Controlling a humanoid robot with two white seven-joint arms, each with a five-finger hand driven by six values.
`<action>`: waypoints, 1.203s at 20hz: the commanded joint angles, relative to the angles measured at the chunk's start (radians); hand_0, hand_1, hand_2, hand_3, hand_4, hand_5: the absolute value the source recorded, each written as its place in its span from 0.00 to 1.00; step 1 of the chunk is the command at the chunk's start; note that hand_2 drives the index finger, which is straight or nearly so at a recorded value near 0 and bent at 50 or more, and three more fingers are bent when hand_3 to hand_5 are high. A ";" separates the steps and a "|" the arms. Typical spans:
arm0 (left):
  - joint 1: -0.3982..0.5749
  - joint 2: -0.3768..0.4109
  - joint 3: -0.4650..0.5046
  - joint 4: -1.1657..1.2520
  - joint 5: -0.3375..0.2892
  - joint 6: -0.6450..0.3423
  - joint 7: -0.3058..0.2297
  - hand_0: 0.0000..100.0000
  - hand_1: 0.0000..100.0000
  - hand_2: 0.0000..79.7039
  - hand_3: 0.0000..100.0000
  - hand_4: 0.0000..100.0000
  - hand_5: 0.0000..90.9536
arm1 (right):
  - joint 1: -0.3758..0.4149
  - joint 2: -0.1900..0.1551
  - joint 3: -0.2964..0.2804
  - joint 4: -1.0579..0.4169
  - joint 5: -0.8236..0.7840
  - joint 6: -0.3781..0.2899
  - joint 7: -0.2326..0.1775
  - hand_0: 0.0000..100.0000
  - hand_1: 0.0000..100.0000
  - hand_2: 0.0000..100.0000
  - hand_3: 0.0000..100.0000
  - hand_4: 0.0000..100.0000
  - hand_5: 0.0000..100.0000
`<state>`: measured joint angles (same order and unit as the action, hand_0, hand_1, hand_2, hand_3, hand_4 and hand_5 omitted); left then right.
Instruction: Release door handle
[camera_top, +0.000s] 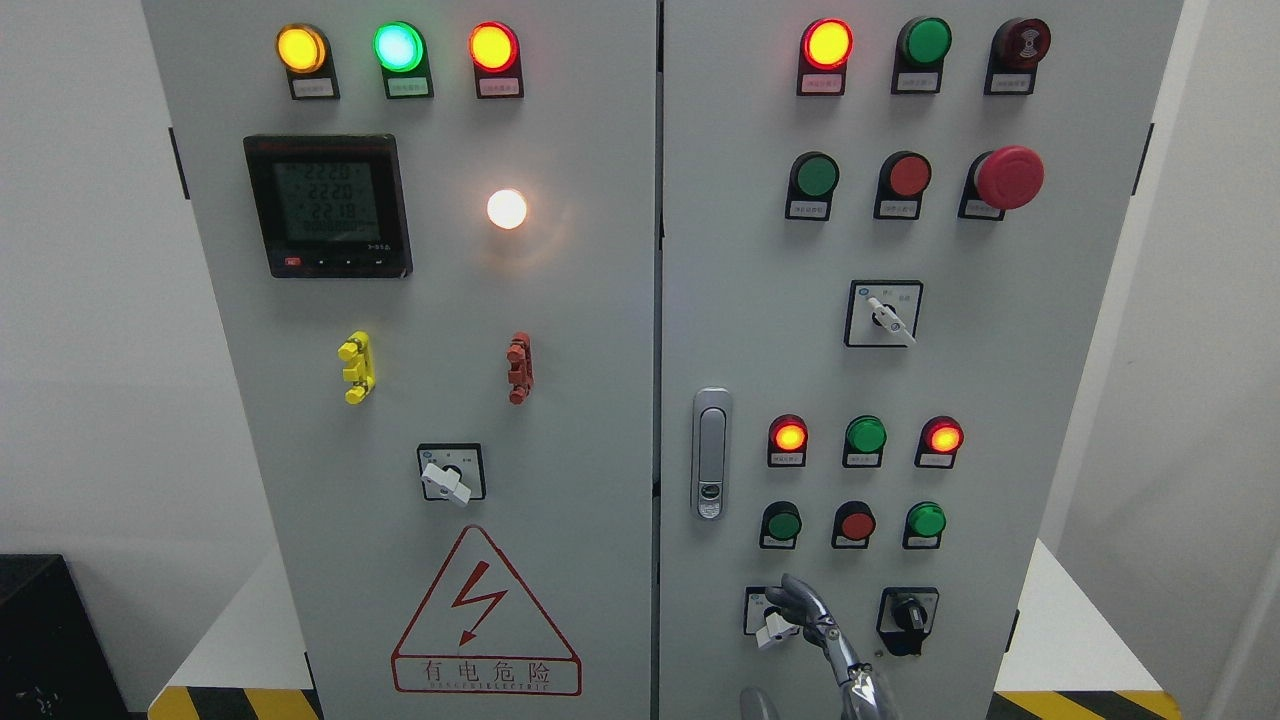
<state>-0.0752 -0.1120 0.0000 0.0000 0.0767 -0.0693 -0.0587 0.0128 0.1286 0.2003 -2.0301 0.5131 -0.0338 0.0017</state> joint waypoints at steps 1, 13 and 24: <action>0.000 0.000 -0.021 -0.020 0.000 0.000 0.000 0.00 0.00 0.03 0.09 0.01 0.00 | -0.053 0.003 0.008 0.011 0.206 0.006 -0.035 0.37 0.30 0.00 0.80 0.80 0.84; 0.000 0.000 -0.021 -0.020 0.000 0.000 0.000 0.00 0.00 0.03 0.09 0.01 0.00 | -0.132 0.003 0.033 0.139 0.671 0.011 -0.124 0.33 0.35 0.00 1.00 1.00 0.98; 0.000 0.000 -0.021 -0.020 0.000 0.000 0.000 0.00 0.00 0.03 0.09 0.01 0.00 | -0.191 0.005 0.048 0.201 0.939 0.012 -0.141 0.30 0.33 0.00 1.00 1.00 0.98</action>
<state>-0.0752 -0.1120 0.0000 0.0000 0.0767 -0.0693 -0.0588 -0.1562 0.1327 0.2306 -1.8954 1.3238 -0.0229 -0.1375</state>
